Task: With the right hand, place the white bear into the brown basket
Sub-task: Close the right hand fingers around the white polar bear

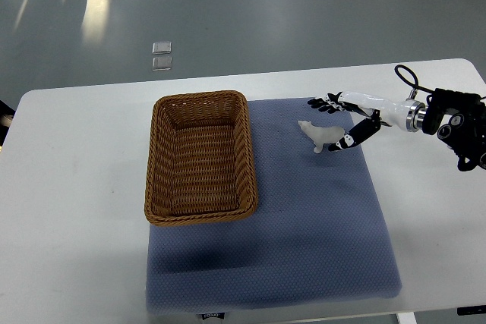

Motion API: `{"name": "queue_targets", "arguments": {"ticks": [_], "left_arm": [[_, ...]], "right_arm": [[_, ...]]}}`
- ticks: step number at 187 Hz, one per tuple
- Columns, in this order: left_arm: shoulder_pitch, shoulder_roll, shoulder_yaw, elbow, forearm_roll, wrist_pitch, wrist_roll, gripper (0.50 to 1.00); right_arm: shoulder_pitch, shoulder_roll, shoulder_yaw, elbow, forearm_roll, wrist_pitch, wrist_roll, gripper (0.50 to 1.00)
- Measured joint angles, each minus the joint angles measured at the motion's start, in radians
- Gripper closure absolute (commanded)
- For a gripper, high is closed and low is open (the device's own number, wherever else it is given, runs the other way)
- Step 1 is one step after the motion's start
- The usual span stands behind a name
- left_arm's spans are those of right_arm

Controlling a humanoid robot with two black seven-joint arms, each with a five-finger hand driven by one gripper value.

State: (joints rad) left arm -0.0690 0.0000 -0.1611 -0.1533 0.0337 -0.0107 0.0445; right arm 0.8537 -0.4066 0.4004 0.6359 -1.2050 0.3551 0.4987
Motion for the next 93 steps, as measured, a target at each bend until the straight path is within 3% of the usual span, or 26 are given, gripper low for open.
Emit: {"name": "queue_targets", "arguments": {"ticks": [93], "left_arm": [[0.000, 0.000, 0.000, 0.000, 0.000, 0.000, 0.000, 0.500]], "right_arm": [[-0.002, 0.008, -0.002, -0.002, -0.083, -0.011, -0.005, 0.703]]}}
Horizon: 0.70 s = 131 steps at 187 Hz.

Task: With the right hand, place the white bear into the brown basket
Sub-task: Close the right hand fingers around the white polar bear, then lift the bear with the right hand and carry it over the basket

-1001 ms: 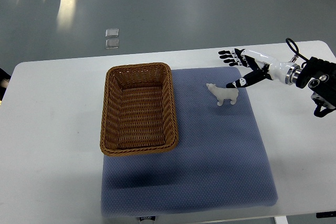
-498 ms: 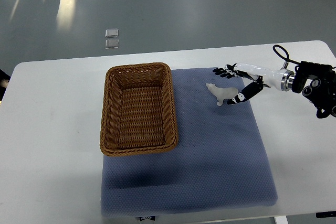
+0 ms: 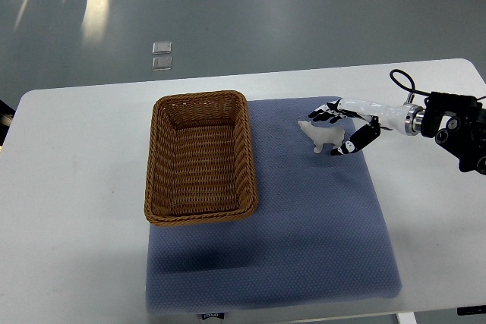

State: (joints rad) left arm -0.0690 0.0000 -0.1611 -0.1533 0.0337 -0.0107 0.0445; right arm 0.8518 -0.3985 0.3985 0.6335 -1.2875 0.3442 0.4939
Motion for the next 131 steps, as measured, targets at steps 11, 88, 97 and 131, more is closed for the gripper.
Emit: {"name": "queue_targets", "arguments": {"ticks": [11, 88, 97, 131], "left_arm": [[0.000, 0.000, 0.000, 0.000, 0.000, 0.000, 0.000, 0.500], [0.000, 0.000, 0.000, 0.000, 0.000, 0.001, 0.000, 0.500], [0.000, 0.000, 0.000, 0.000, 0.000, 0.001, 0.000, 0.500], [0.000, 0.000, 0.000, 0.000, 0.000, 0.001, 0.000, 0.500]], "right_arm": [[0.004, 0.001, -0.011, 0.000, -0.002, -0.002, 0.000, 0.713], [0.024, 0.000, -0.096, 0.000, -0.007, -0.060, -0.001, 0.985], [0.024, 0.000, -0.096, 0.000, -0.007, -0.065, -0.003, 1.000], [0.026, 0.003, -0.096, 0.000, -0.007, -0.076, -0.009, 1.000]]}}
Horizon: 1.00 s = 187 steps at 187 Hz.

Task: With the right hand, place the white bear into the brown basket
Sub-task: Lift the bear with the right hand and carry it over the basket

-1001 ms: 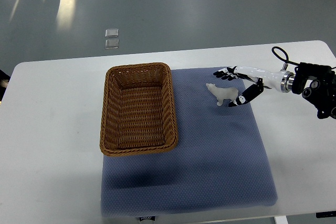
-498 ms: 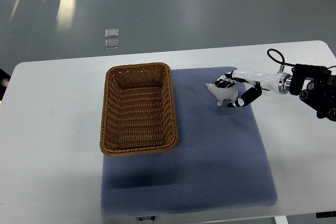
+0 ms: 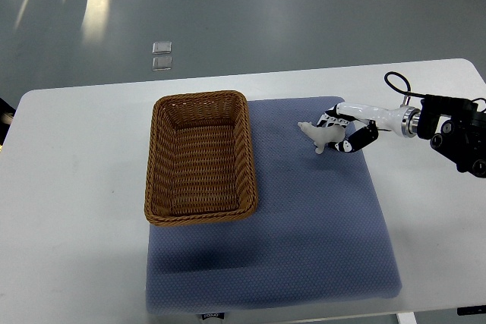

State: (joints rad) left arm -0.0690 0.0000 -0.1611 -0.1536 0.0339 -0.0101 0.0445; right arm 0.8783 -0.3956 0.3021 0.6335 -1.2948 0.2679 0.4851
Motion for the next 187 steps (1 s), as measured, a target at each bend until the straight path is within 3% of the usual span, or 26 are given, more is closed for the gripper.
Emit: {"name": "queue_targets", "arguments": {"ticks": [113, 187], "left_arm": [[0.000, 0.000, 0.000, -0.001, 0.000, -0.001, 0.000, 0.500], [0.000, 0.000, 0.000, 0.000, 0.000, 0.000, 0.000, 0.500]], "right_arm": [[0.192, 0.026, 0.003, 0.010, 0.007, -0.014, 0.000, 1.000], [0.320, 0.213, -0.134, 0.001, 0.000, -0.028, -0.005, 1.000]]}}
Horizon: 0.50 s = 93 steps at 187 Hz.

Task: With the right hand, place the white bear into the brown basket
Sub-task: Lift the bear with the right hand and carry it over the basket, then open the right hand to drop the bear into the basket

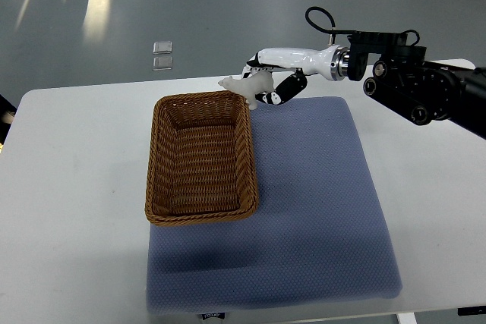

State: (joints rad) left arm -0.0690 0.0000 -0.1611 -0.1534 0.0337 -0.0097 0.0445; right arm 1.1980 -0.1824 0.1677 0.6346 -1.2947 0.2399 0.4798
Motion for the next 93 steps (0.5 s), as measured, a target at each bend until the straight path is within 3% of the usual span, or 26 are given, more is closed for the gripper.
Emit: {"name": "queue_targets", "arguments": {"ticks": [85, 93], "left_arm": [[0.000, 0.000, 0.000, -0.001, 0.000, -0.001, 0.000, 0.500], [0.000, 0.000, 0.000, -0.001, 0.000, -0.001, 0.000, 0.500]], "right_arm": [[0.038, 0.158, -0.104, -0.049, 0.000, -0.009, -0.001, 1.000], [0.040, 0.169, -0.111, -0.054, 0.000, -0.013, -0.001, 0.965]]}}
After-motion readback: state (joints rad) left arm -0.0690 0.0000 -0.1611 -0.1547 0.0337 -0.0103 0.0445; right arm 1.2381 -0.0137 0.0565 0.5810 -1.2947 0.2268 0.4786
